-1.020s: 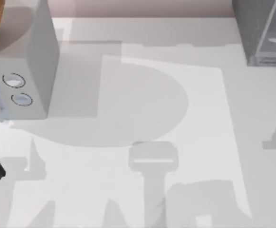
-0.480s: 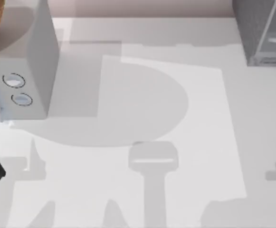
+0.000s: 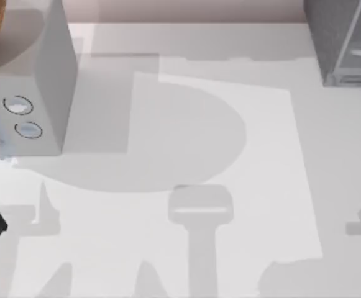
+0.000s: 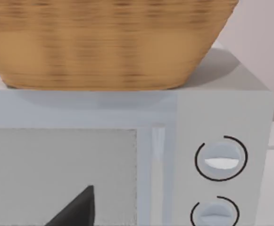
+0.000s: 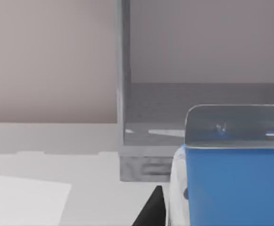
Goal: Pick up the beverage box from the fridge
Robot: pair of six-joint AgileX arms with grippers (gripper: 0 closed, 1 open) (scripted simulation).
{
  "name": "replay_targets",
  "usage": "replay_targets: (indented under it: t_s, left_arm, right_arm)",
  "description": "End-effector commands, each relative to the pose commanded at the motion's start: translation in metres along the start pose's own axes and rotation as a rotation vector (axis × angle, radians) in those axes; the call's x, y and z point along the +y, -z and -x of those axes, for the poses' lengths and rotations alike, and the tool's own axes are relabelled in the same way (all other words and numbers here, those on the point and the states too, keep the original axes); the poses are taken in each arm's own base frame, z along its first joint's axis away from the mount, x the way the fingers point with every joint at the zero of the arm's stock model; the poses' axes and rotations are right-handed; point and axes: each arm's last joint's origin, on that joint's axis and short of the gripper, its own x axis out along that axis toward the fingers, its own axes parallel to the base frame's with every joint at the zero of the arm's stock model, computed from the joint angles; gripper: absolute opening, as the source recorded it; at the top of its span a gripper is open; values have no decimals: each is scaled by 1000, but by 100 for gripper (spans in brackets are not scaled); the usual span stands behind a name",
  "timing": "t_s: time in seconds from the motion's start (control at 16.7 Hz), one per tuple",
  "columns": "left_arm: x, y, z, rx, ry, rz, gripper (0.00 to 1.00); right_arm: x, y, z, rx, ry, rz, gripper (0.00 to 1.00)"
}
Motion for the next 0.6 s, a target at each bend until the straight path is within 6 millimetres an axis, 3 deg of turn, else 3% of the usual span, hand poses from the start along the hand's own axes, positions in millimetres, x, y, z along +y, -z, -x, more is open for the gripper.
replay_targets:
  t_s: [0.3, 0.6]
  left_arm:
    - [0, 0, 0, 0, 0, 0, 100]
    - [0, 0, 0, 0, 0, 0, 100]
  right_arm:
    - [2, -26, -17, -51, -100, 10, 0]
    - [4, -39, -68, -28, -261, 14, 0]
